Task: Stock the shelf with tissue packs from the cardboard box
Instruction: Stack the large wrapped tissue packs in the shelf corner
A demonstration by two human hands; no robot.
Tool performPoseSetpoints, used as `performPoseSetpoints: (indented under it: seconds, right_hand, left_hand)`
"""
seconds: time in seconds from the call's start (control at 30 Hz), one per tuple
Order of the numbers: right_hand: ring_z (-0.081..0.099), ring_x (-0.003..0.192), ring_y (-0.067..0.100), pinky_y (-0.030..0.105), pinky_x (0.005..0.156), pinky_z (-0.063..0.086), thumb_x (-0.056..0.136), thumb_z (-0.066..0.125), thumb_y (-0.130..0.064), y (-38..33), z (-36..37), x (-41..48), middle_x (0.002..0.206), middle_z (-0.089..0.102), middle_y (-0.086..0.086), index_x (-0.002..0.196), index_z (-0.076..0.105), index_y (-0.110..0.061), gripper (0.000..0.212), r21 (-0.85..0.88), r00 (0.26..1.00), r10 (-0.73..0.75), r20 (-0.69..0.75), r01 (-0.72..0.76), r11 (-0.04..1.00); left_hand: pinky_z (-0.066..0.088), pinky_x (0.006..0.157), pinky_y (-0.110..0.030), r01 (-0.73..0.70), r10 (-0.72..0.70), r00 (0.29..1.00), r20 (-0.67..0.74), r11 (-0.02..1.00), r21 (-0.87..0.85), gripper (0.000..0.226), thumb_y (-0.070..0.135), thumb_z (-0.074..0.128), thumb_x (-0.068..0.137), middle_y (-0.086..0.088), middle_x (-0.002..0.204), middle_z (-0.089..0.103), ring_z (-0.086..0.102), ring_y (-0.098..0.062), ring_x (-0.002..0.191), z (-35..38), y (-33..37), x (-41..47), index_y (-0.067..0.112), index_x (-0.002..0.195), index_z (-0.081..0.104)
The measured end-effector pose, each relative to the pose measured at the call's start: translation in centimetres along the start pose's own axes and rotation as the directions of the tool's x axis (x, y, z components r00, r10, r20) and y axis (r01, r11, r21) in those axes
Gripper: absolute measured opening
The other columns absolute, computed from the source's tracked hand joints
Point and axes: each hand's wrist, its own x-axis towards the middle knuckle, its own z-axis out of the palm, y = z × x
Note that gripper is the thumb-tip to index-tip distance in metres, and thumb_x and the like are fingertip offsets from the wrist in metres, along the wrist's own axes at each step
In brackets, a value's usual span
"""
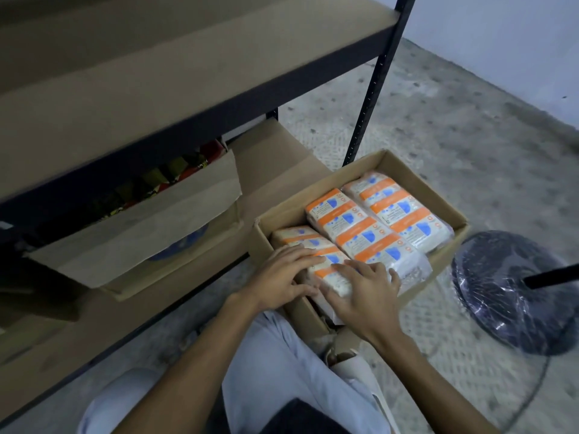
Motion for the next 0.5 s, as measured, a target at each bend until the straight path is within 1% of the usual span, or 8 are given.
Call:
performPoseSetpoints:
  seconds: [0.07,0.13,0.17,0.2,0.23,0.3,0.4,0.5]
  right_hand:
    - [0.051,0.110,0.024,0.054,0.096,0.038,0.078,0.043,-0.076,0.2,-1.3,-0.2,0.123,0.064,-0.007,0.112,0.066,-0.036,0.057,0.078,1.000,-0.002,0.001,0.002,0.997]
    - [0.049,0.107,0.023,0.049,0.088,0.045,0.077,0.042,-0.075,0.5,-2.5,-0.4,0.120,0.065,-0.008,0.112,0.066,-0.035,0.058,0.153,1.000,-0.005,-0.010,0.006,0.988]
    - [0.049,0.106,0.022,0.048,0.085,0.046,0.077,0.042,-0.074,0.7,-3.0,-0.5,0.118,0.065,-0.009,0.112,0.066,-0.034,0.058,0.182,1.000,-0.011,-0.015,0.014,0.983]
    - [0.049,0.104,0.022,0.048,0.083,0.047,0.077,0.042,-0.073,1.0,-3.5,-0.6,0.116,0.066,-0.009,0.111,0.066,-0.034,0.057,0.204,1.000,-0.018,-0.019,0.022,0.979]
    - [0.050,0.103,0.021,0.048,0.082,0.047,0.077,0.043,-0.072,1.1,-4.0,-0.7,0.115,0.066,-0.011,0.110,0.066,-0.034,0.055,0.215,0.999,-0.024,-0.023,0.029,0.976]
    - [0.052,0.102,0.021,0.046,0.082,0.046,0.078,0.046,-0.070,1.4,-5.2,-1.0,0.113,0.066,-0.013,0.110,0.066,-0.036,0.050,0.214,0.998,-0.041,-0.047,0.051,0.976]
    - [0.052,0.099,0.021,0.043,0.084,0.045,0.077,0.051,-0.065,1.4,-7.3,-1.4,0.114,0.066,-0.014,0.112,0.065,-0.038,0.047,0.220,0.991,-0.081,-0.106,0.102,0.970]
    - [0.051,0.111,0.022,0.045,0.092,0.044,0.076,0.051,-0.066,1.3,-9.6,-2.0,0.128,0.060,-0.011,0.124,0.058,-0.040,0.055,0.250,0.982,-0.136,-0.134,0.167,0.954]
  left_hand:
    - [0.019,0.119,-0.030,-0.032,0.031,0.999,-0.025,0.998,-0.048,0.074,0.051,0.071,0.078,0.014,0.151,0.033,0.018,-0.002,0.142,0.0,0.0,-0.4,0.036,0.143,0.041]
    - [0.015,0.118,-0.021,-0.067,0.066,0.997,-0.028,0.997,-0.032,0.087,0.053,0.076,0.070,0.016,0.153,0.029,0.015,0.001,0.143,0.0,0.5,-0.7,0.037,0.145,0.035]
    - [0.014,0.117,-0.019,-0.089,0.089,0.995,-0.039,0.996,-0.003,0.090,0.052,0.078,0.068,0.016,0.153,0.029,0.015,0.001,0.143,0.1,0.7,-0.6,0.037,0.145,0.034]
    - [0.016,0.118,-0.021,-0.117,0.118,0.991,-0.065,0.993,0.026,0.089,0.049,0.078,0.068,0.014,0.152,0.031,0.017,-0.001,0.143,0.2,1.0,-0.6,0.037,0.145,0.034]
    - [0.021,0.118,-0.027,-0.144,0.148,0.984,-0.101,0.988,0.045,0.085,0.046,0.078,0.070,0.012,0.150,0.034,0.021,-0.004,0.142,0.3,1.3,-0.5,0.035,0.143,0.037]
    - [0.030,0.114,-0.036,-0.186,0.192,0.966,-0.172,0.981,0.050,0.075,0.038,0.075,0.074,0.008,0.145,0.040,0.029,-0.008,0.139,0.2,2.2,-0.3,0.031,0.140,0.042]
    - [0.034,0.111,-0.037,-0.231,0.227,0.937,-0.267,0.973,0.017,0.065,0.034,0.071,0.078,0.005,0.139,0.045,0.036,-0.011,0.134,-0.5,3.7,-0.4,0.026,0.137,0.047]
    - [0.035,0.109,-0.039,-0.292,0.276,0.886,-0.372,0.956,0.014,0.061,0.031,0.069,0.078,0.000,0.131,0.050,0.043,-0.018,0.127,-1.8,5.3,-0.5,0.020,0.135,0.051]
